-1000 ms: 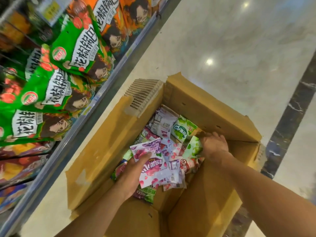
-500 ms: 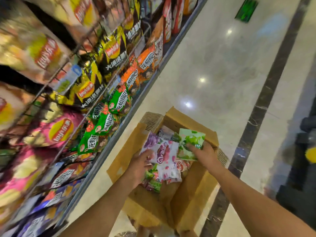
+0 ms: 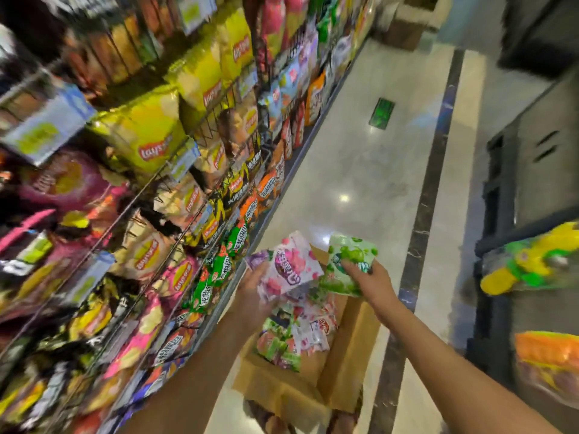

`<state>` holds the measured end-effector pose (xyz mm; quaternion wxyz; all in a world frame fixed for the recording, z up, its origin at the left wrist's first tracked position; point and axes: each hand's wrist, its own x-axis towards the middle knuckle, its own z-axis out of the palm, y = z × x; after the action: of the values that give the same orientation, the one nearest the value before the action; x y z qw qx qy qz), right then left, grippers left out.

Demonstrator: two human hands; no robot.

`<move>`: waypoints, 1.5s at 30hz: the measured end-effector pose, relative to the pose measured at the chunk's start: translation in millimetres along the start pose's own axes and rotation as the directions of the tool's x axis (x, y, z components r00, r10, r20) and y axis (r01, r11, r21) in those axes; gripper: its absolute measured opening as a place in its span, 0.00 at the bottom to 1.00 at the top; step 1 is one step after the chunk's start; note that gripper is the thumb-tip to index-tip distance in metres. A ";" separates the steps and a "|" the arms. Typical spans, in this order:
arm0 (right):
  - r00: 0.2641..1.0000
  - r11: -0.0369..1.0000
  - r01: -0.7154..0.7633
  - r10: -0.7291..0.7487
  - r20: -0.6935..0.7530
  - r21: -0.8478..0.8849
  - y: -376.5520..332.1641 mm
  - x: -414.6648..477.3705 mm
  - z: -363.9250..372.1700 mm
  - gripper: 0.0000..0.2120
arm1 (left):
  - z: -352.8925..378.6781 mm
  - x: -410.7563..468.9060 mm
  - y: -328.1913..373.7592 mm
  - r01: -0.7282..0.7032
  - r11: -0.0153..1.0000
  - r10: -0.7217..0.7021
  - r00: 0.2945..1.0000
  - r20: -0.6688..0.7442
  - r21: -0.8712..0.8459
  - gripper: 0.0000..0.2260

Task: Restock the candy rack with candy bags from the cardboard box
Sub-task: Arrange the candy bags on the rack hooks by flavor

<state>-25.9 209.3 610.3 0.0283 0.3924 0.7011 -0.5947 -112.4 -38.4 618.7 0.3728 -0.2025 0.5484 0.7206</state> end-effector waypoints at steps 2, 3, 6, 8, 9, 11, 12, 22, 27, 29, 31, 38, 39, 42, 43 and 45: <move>1.000 0.998 0.027 -0.026 -0.008 0.050 -17.4 -23.3 -4.5 0.16 | 10.0 -22.1 18.3 0.013 0.997 -0.012 1.000 0.021 -0.072 0.19; 0.999 0.997 0.032 -0.031 -0.013 0.070 -24.3 -34.5 -7.4 0.16 | 11.8 -32.5 23.3 0.011 0.994 -0.004 0.998 0.070 -0.106 0.17; 0.997 0.991 0.073 -0.073 -0.003 0.113 -40.1 -62.9 -17.9 0.18 | 11.2 -61.5 32.5 -0.030 0.981 0.055 0.991 0.122 -0.193 0.15; 0.995 0.988 0.099 -0.100 0.004 0.123 -48.5 -78.8 -24.0 0.18 | 9.1 -84.5 33.1 -0.044 0.978 0.068 0.991 0.112 -0.202 0.22; 0.994 0.985 0.111 -0.113 0.008 0.129 -52.9 -86.4 -27.4 0.17 | 8.9 -95.1 31.5 -0.050 0.982 0.074 0.990 0.123 -0.182 0.27; 0.990 0.983 0.137 -0.140 0.015 0.125 -60.2 -102.5 -34.0 0.15 | 8.2 -116.4 24.2 -0.100 0.984 0.122 0.980 0.154 -0.148 0.30; 0.987 0.981 0.153 -0.157 0.023 0.115 -63.4 -109.6 -37.7 0.15 | 8.2 -127.5 19.1 -0.121 0.981 0.144 0.977 0.155 -0.149 0.32; 0.899 0.930 0.367 -0.363 0.245 0.033 -74.9 -194.2 -65.3 0.11 | 6.3 -240.2 -47.5 -0.378 0.904 0.366 0.926 -0.098 -0.200 0.30; 0.840 0.900 0.436 -0.417 0.346 0.027 -81.6 -239.5 -59.9 0.11 | -14.7 -285.5 -81.2 -0.462 0.866 0.416 0.878 -0.237 -0.190 0.47; 0.811 0.889 0.456 -0.432 0.396 0.035 -85.0 -258.3 -52.4 0.11 | -21.6 -308.3 -90.7 -0.477 0.861 0.422 0.863 -0.277 -0.175 0.47; 0.788 0.881 0.470 -0.445 0.425 0.050 -84.8 -269.4 -40.3 0.17 | -21.3 -342.4 -95.0 -0.516 0.841 0.457 0.839 -0.294 -0.162 0.32; 0.629 0.797 0.604 -0.490 0.604 0.017 -73.6 -288.8 27.5 0.54 | -69.1 -413.9 -119.2 -0.651 0.743 0.544 0.723 -0.426 -0.155 0.38; 0.623 0.793 0.609 -0.485 0.614 0.010 -81.9 -312.6 30.4 0.55 | -74.8 -421.6 -121.3 -0.661 0.738 0.549 0.706 -0.447 -0.137 0.37; 0.559 0.782 0.623 -0.478 0.678 0.037 -89.9 -370.7 59.6 0.44 | -102.6 -458.5 -133.2 -0.681 0.730 0.550 0.639 -0.538 -0.062 0.28; 0.526 0.767 0.641 -0.475 0.705 0.038 -91.4 -391.1 69.4 0.41 | -113.7 -472.4 -138.7 -0.690 0.723 0.549 0.615 -0.566 -0.048 0.25; 0.453 0.728 0.682 -0.502 0.737 0.076 -86.1 -416.5 93.2 0.40 | -136.1 -503.0 -151.9 -0.702 0.713 0.551 0.559 -0.620 0.001 0.22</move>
<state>171.6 -84.3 864.0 0.1332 -0.1484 0.7875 -0.5832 309.0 -306.8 830.9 -0.1241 -0.2458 0.5758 0.7698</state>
